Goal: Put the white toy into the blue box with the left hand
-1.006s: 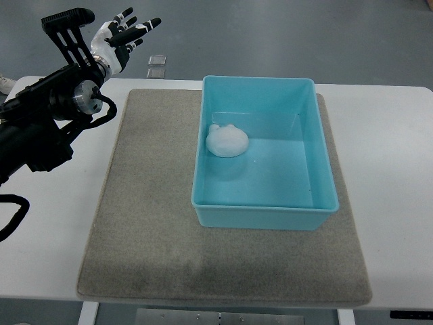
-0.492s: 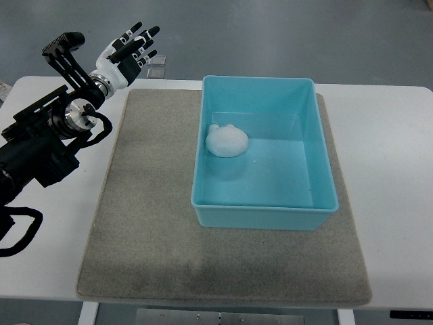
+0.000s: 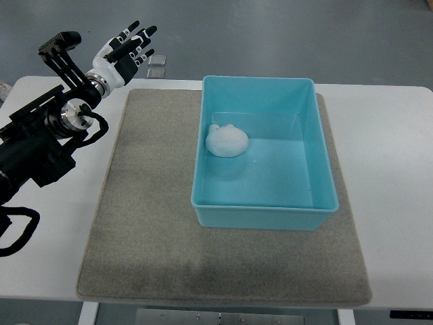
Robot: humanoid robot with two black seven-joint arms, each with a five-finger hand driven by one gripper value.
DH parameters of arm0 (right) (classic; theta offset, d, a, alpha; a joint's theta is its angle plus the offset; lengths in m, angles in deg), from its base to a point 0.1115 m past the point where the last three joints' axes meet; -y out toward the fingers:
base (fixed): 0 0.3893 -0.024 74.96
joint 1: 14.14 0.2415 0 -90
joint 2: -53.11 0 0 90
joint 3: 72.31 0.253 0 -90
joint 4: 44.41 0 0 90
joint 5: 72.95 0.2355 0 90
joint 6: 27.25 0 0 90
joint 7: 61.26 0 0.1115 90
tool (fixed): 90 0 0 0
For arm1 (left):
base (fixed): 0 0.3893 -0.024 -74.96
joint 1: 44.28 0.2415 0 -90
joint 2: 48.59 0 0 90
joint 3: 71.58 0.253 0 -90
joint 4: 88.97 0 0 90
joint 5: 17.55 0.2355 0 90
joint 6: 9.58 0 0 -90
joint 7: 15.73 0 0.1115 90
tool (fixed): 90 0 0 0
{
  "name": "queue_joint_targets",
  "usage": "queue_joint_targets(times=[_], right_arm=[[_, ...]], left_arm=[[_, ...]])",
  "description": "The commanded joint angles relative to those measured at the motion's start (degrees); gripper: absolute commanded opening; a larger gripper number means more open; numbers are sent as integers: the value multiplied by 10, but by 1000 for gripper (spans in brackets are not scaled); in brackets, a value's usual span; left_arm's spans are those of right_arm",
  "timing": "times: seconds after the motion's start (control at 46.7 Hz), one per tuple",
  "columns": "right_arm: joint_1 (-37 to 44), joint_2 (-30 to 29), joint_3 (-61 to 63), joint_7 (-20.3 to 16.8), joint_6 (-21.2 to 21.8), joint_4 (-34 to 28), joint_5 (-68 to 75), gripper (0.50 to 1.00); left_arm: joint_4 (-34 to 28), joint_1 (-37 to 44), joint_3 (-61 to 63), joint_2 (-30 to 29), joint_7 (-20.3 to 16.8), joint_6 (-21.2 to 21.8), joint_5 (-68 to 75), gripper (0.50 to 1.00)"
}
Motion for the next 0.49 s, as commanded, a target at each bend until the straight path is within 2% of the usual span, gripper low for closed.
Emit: queue_joint_targets(times=[0.0, 0.471], right_arm=[[0, 0, 0, 0, 0, 0, 0, 936], [0, 0, -1, -4, 9, -8, -6, 936]], left_arm=[[-1, 0, 0, 0, 0, 0, 0, 992], [-1, 13, 0, 4, 0, 2, -1, 994]])
